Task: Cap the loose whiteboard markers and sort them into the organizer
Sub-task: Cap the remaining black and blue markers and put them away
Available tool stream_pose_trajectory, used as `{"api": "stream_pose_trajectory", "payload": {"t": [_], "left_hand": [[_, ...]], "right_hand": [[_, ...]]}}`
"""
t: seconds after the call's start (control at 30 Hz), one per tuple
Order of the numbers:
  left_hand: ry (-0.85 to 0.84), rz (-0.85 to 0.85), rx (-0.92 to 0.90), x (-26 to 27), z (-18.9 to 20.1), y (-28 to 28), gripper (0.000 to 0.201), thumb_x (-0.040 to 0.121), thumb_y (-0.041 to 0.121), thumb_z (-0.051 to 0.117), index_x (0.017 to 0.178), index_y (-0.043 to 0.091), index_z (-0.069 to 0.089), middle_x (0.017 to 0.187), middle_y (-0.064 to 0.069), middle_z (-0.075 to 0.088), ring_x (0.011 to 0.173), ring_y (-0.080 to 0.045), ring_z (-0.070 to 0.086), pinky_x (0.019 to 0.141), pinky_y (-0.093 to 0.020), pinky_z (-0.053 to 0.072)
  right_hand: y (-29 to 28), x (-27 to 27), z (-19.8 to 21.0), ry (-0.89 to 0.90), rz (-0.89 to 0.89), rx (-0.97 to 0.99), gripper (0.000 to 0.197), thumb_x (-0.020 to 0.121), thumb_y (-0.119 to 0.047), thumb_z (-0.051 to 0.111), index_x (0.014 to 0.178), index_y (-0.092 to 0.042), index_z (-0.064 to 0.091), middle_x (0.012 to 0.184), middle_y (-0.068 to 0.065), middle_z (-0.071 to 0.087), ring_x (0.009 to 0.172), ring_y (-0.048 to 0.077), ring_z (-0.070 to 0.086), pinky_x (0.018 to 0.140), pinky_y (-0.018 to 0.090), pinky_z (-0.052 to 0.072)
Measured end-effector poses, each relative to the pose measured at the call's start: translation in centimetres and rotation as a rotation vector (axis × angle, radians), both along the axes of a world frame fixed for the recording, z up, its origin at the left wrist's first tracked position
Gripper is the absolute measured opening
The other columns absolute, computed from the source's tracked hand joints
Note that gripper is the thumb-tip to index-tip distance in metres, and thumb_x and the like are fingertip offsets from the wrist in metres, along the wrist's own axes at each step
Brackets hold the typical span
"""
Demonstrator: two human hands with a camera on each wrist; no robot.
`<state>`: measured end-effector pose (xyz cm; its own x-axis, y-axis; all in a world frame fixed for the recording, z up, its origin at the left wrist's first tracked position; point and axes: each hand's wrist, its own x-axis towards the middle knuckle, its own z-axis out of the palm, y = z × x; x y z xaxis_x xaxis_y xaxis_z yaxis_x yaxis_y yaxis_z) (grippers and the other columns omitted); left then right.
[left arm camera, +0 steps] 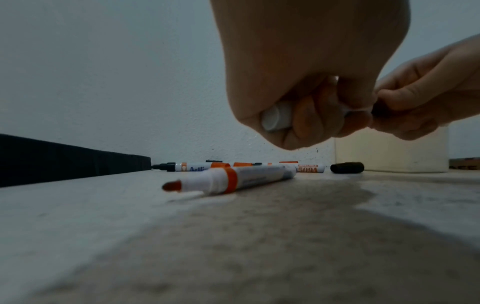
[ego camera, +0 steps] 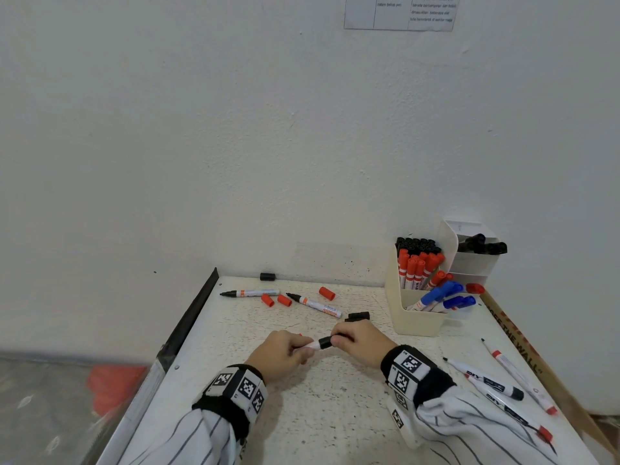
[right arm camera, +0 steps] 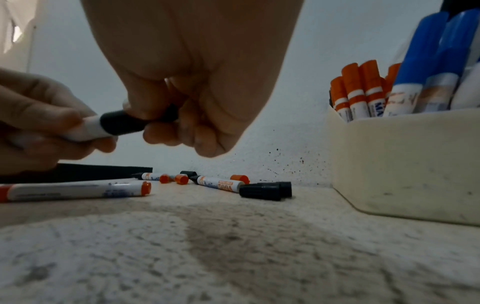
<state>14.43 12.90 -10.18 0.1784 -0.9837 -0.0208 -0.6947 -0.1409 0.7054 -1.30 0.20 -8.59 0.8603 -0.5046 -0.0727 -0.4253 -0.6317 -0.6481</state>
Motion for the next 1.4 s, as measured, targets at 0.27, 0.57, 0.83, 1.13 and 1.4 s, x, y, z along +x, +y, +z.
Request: {"api": "stream_pose_trajectory", "payload": {"t": [0.27, 0.57, 0.83, 1.13, 1.4], "left_hand": [[-0.214, 0.044, 0.009, -1.1, 0.9, 0.4, 0.025, 0.092, 0.034, 0.051, 0.112, 0.031, 0.064, 0.085, 0.003, 0.064, 0.078, -0.014, 0.056, 0.069, -0.027, 0.043], [-0.288, 0.188, 0.395, -1.0, 0.2, -0.4, 0.068, 0.074, 0.048, 0.071, 0.13, 0.025, 0.04, 0.121, 0.002, 0.052, 0.105, -0.015, 0.053, 0.092, -0.032, 0.047], [-0.15, 0.348, 0.347, -1.3, 0.7, -1.6, 0.028, 0.093, 0.029, 0.052, 0.113, 0.01, 0.053, 0.105, -0.007, 0.061, 0.094, -0.019, 0.063, 0.084, -0.026, 0.053], [-0.172, 0.459, 0.429, -1.4, 0.4, -2.5, 0.028, 0.093, 0.019, 0.047, 0.118, 0.008, 0.054, 0.116, -0.01, 0.059, 0.096, -0.02, 0.062, 0.084, -0.025, 0.053], [-0.554, 0.177, 0.37, -1.2, 0.5, -1.8, 0.038, 0.084, 0.039, 0.06, 0.12, 0.038, 0.05, 0.132, -0.001, 0.033, 0.122, -0.021, 0.034, 0.103, -0.034, 0.034]], "right_hand": [[0.1, -0.4, 0.5, 0.097, 0.057, 0.005, 0.028, 0.096, -0.027, 0.045, 0.069, -0.027, 0.05, 0.061, -0.008, 0.043, 0.056, 0.005, 0.038, 0.053, 0.017, 0.029], [-1.9, -2.8, 3.4, -0.306, -0.228, -0.052, 0.007, 0.091, -0.016, 0.055, 0.087, -0.02, 0.059, 0.072, -0.01, 0.055, 0.064, 0.004, 0.048, 0.058, 0.008, 0.037], [-4.4, -9.3, 8.8, -0.822, -0.573, -0.419, 0.011, 0.091, -0.011, 0.055, 0.098, -0.004, 0.058, 0.088, -0.001, 0.054, 0.072, 0.007, 0.053, 0.064, 0.004, 0.043], [-9.9, -16.6, 6.9, -0.784, -0.821, -0.606, 0.017, 0.091, -0.011, 0.047, 0.103, -0.001, 0.055, 0.103, 0.016, 0.048, 0.08, 0.036, 0.059, 0.076, 0.042, 0.05], [-11.9, -16.5, 5.5, -0.583, -0.856, -0.553, 0.022, 0.087, 0.001, 0.055, 0.109, 0.004, 0.055, 0.105, 0.021, 0.053, 0.082, 0.026, 0.054, 0.077, 0.035, 0.046]]}}
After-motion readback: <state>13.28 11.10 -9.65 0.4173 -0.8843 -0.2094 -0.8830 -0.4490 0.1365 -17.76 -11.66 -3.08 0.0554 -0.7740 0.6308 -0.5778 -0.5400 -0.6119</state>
